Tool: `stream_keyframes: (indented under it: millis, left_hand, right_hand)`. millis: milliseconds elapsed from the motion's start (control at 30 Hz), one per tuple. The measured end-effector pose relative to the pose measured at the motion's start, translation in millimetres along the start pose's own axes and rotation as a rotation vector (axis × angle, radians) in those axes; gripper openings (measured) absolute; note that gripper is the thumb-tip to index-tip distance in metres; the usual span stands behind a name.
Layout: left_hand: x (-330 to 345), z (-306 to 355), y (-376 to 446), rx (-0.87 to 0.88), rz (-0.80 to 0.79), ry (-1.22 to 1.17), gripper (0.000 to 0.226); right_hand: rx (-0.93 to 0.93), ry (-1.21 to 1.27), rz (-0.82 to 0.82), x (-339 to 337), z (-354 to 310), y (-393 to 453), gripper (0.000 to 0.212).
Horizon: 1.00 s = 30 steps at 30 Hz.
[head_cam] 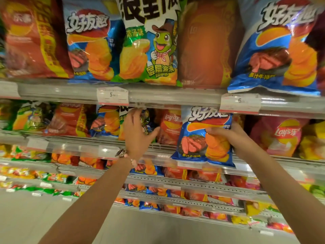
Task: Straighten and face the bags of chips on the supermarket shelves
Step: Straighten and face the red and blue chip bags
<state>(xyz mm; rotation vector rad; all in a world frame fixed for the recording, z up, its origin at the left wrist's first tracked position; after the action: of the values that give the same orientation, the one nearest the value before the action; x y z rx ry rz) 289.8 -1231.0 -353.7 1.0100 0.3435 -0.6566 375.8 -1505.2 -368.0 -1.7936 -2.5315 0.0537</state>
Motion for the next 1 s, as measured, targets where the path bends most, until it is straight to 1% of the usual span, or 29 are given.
stream_keyframes:
  millis: [33,67,100,200,267,300,367,500,633,733,800,867,933,1000]
  left_hand:
    - [-6.8,-12.0,2.3,-0.066,0.057,0.058,0.083]
    - [-9.8,-24.7,5.3,-0.147,0.071,0.101,0.093]
    - [-9.0,-37.0,8.2,-0.232,0.043,0.118,0.103]
    - [5.4,-67.3,7.7,-0.457,-0.166,0.063,0.125]
    - [14.7,-79.6,3.0,-0.531,-0.270,-0.004,0.129]
    - [16.8,-82.6,2.3,-0.541,-0.280,-0.024,0.127]
    - [16.4,-86.6,4.3,-0.546,-0.244,-0.058,0.119]
    - [12.0,-94.2,10.7,-0.533,-0.194,-0.151,0.102]
    - [-6.1,-97.4,24.7,-0.493,-0.094,-0.284,0.088]
    - [-17.4,-106.5,35.1,-0.457,-0.142,-0.261,0.085]
    - [-29.5,-119.3,37.7,-0.443,-0.191,-0.255,0.086]
    - [-47.0,-130.9,38.6,-0.426,-0.214,-0.206,0.093]
    - [-66.9,-146.2,40.3,-0.418,-0.208,-0.182,0.096]
    - [-85.5,-160.3,43.2,-0.392,-0.175,-0.170,0.092]
  right_hand:
    - [0.013,0.005,0.010,3.6,2.4,-1.0,0.050]
    - [0.024,0.012,0.024,7.2,4.1,-2.2,0.055]
    - [0.031,0.018,0.036,10.8,5.2,-2.8,0.058]
    - [0.040,0.000,0.034,28.0,6.7,-6.0,0.065]
    - [0.030,-0.021,0.023,42.0,8.5,-7.2,0.065]
    - [0.030,-0.026,0.022,48.5,10.2,-6.8,0.064]
    - [0.033,-0.019,0.032,60.7,12.1,-6.7,0.058]
    - [0.032,0.001,0.098,75.4,14.5,-5.7,0.048]
    - [0.028,-0.013,0.165,81.9,12.9,-4.6,0.052]
    - [0.026,-0.040,0.212,86.9,13.6,-3.6,0.054]
    - [0.017,-0.068,0.226,95.5,11.7,-1.6,0.048]
    - [0.006,-0.088,0.235,104.0,7.5,3.1,0.040]
    - [-0.009,-0.100,0.257,117.2,1.7,10.2,0.035]
    - [-0.016,-0.106,0.280,132.1,-3.3,20.4,0.031]
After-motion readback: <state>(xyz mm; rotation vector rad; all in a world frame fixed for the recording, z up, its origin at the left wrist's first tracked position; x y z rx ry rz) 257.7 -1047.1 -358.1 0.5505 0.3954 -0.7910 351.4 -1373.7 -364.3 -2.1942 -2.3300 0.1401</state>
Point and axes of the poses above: each hand's wrist, its own y-axis towards the middle knuckle, its own x-axis out of the palm, z = x × y, the point moved 8 cm from there along y, towards the middle knuckle, and after that the axes turned 2 degrees about y, right-handed, at the moved point
